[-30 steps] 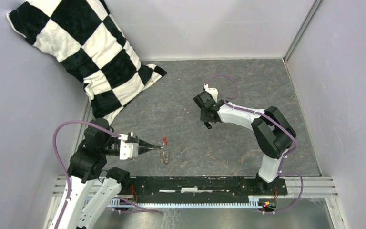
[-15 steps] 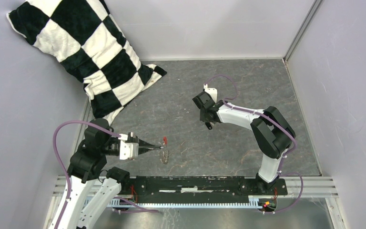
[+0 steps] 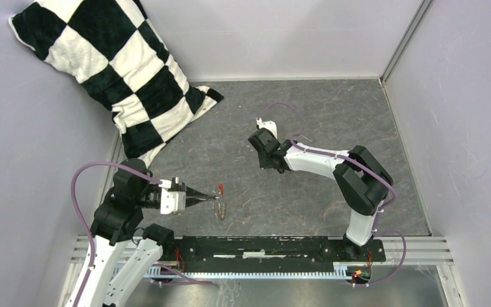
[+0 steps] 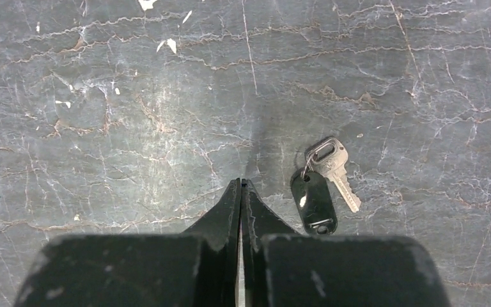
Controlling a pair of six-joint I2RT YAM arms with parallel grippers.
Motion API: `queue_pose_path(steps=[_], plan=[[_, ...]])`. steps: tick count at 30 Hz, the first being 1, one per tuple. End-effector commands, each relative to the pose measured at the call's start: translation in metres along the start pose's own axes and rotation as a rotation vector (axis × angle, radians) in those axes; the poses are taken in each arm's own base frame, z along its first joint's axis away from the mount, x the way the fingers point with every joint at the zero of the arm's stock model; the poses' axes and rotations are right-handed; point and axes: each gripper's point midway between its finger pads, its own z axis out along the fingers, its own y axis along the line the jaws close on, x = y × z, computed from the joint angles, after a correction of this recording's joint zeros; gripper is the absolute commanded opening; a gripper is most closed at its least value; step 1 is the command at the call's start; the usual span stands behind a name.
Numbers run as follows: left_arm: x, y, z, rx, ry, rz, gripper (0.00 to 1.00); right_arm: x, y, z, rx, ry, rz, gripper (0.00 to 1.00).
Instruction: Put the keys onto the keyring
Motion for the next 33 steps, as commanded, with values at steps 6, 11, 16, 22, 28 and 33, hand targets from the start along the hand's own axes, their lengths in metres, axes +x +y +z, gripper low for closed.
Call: queue_pose_path(steps=[6,11,16,22,28,33], plan=[[-0.015,0.0,-0.002,0.014,-0.031,0.058,0.02,-0.012,-0.022,-0.016,0.075,-0.021,0.056,0.35],[-0.017,0.001,-0.002,0.012,-0.031,0.06,0.02,-0.022,-0.018,-0.017,0.057,-0.042,0.094,0.61],[-0.016,-0.001,-0.002,0.01,-0.032,0.061,0.02,-0.027,-0.021,-0.009,0.076,-0.036,0.109,0.58],[-0.016,-0.001,-0.003,0.004,-0.03,0.068,0.02,-0.024,-0.028,0.002,0.118,-0.021,0.097,0.53],[-0.016,-0.002,-0.003,0.01,-0.032,0.068,0.02,-0.023,-0.031,0.009,0.143,-0.023,0.069,0.51],[-0.016,-0.001,-0.003,0.01,-0.032,0.069,0.02,-0.022,-0.034,0.013,0.163,-0.028,0.044,0.49]])
